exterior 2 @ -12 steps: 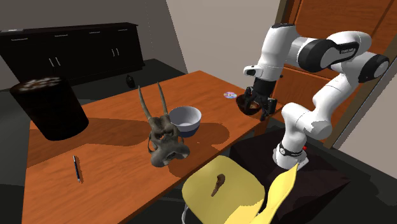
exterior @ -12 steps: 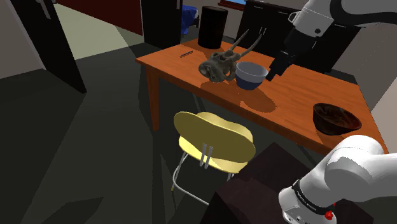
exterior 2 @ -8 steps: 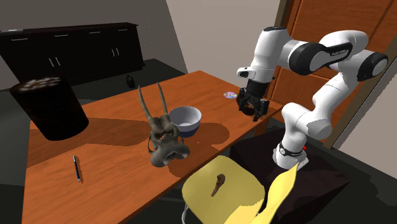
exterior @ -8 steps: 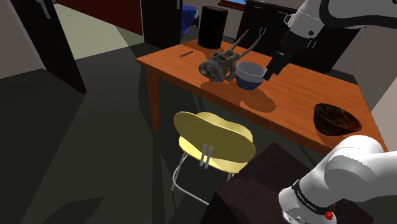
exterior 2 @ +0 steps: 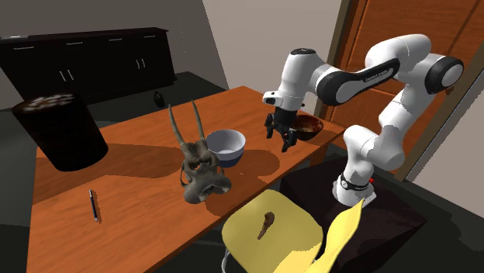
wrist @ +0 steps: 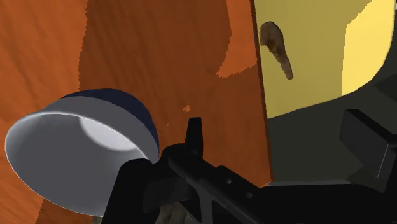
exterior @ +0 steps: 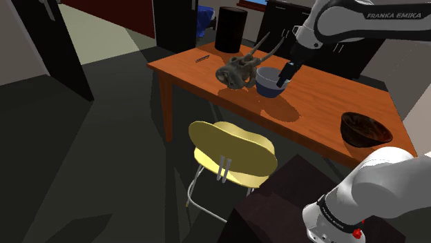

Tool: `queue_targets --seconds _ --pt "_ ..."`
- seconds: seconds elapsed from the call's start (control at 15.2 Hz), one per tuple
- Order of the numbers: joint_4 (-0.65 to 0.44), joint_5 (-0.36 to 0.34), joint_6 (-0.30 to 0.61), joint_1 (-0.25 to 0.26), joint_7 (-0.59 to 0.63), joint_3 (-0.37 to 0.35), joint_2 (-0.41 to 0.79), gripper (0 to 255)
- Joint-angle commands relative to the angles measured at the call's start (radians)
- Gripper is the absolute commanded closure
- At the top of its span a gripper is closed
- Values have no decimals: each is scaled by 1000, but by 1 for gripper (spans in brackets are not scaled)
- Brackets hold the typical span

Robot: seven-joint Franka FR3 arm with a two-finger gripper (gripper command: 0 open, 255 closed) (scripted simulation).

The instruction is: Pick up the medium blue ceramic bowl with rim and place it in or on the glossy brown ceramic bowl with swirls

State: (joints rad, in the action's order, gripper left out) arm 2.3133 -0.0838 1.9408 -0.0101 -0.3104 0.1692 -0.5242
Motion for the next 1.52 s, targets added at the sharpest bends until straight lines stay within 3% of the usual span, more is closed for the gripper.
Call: queue_targets --seconds 0.0,0.73,1.19,1.45 --pt "-23 -14 53 -2 -40 23 70 0" --pt "-242 -18 246 -12 -247 120 445 0" --pt "-204 -4 334 -17 -258 127 496 0" --pt "-201 -2 341 -17 -259 127 501 0"
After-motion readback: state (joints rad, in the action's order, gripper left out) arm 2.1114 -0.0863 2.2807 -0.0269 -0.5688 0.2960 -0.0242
